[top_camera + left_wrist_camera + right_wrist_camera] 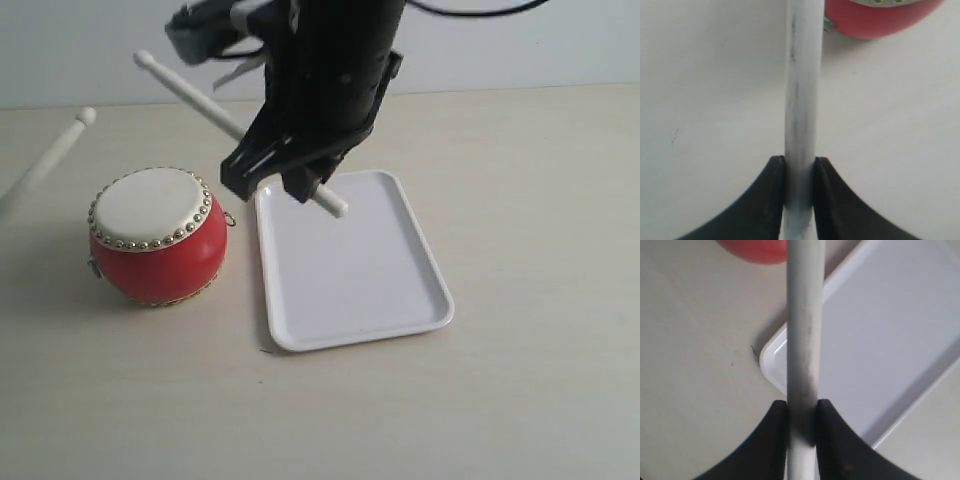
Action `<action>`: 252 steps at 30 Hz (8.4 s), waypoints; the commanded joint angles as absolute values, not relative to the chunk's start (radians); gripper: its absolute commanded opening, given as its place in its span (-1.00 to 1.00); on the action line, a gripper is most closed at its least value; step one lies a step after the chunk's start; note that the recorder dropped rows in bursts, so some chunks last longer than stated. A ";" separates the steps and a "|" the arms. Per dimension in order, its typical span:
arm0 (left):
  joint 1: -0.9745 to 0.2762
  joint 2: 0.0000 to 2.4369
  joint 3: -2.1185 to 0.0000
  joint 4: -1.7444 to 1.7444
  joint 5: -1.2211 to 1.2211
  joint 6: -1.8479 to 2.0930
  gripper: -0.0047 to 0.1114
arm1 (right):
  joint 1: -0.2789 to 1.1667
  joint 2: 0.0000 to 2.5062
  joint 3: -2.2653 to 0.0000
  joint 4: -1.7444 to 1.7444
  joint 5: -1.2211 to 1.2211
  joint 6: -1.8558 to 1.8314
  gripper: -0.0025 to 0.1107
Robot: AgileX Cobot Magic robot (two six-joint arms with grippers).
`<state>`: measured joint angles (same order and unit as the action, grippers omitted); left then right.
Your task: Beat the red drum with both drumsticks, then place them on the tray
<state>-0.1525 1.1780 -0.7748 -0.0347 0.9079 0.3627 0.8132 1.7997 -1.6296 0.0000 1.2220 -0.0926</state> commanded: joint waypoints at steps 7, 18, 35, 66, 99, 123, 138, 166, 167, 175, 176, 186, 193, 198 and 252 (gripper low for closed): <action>-0.261 1.327 -0.861 0.038 1.045 0.354 -0.92 | 0.814 1.683 -1.561 -0.072 1.221 -0.077 -0.96; -0.261 1.443 -0.914 0.082 1.091 0.298 -0.92 | 0.814 1.690 -1.517 -0.099 1.221 -0.077 -0.96; -0.259 1.198 -0.947 0.212 1.185 0.230 -0.92 | 0.832 1.998 -1.489 0.041 1.221 -0.153 -0.96; -0.261 1.347 -0.917 0.072 1.146 0.301 -0.92 | 0.832 1.672 -1.532 0.006 1.221 -0.089 -0.96; -0.270 1.517 -0.918 -0.015 1.055 0.268 -0.92 | 0.861 1.651 -1.534 -0.084 1.221 -0.058 -0.96; -0.270 1.340 -0.904 -0.115 0.966 0.235 -0.92 | 0.637 1.582 -1.354 -0.108 1.221 -0.016 -0.96; -0.270 1.256 -0.852 -0.116 0.961 0.238 -0.92 | 0.442 1.986 -1.371 0.165 1.044 -0.076 -0.96; -0.270 1.256 -0.852 -0.143 0.954 0.251 -0.92 | 0.442 2.159 -1.453 0.201 1.041 -0.078 -0.76; -0.270 1.256 -0.852 -0.143 0.954 0.255 -0.92 | 0.442 2.159 -1.453 0.201 1.041 -0.078 -0.74; -0.270 1.256 -0.852 -0.143 0.954 0.255 -0.92 | 0.442 2.159 -1.453 0.201 1.041 -0.078 -0.61; -0.270 1.256 -0.852 -0.143 0.954 0.255 -0.92 | 0.442 2.159 -1.453 0.201 1.041 -0.078 -0.58; -0.270 1.256 -0.852 -0.143 0.948 0.255 -0.92 | 0.442 2.154 -1.453 0.201 1.041 -0.078 -0.38; -0.270 1.256 -0.833 -0.221 0.884 0.258 -0.92 | 0.442 2.024 -1.449 0.187 1.070 -0.092 -0.39; -0.270 1.265 -0.747 -0.510 0.757 0.469 -0.92 | 0.442 1.823 -1.338 0.173 0.974 -0.127 -0.39; -0.270 1.466 -0.674 -1.193 0.945 1.409 -0.92 | 0.606 1.821 -1.014 1.744 0.897 -1.883 0.07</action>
<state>-0.2657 1.4655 -0.6755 -1.1670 0.9323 1.3897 0.6031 1.8061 -1.0041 1.7364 0.8788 -1.8729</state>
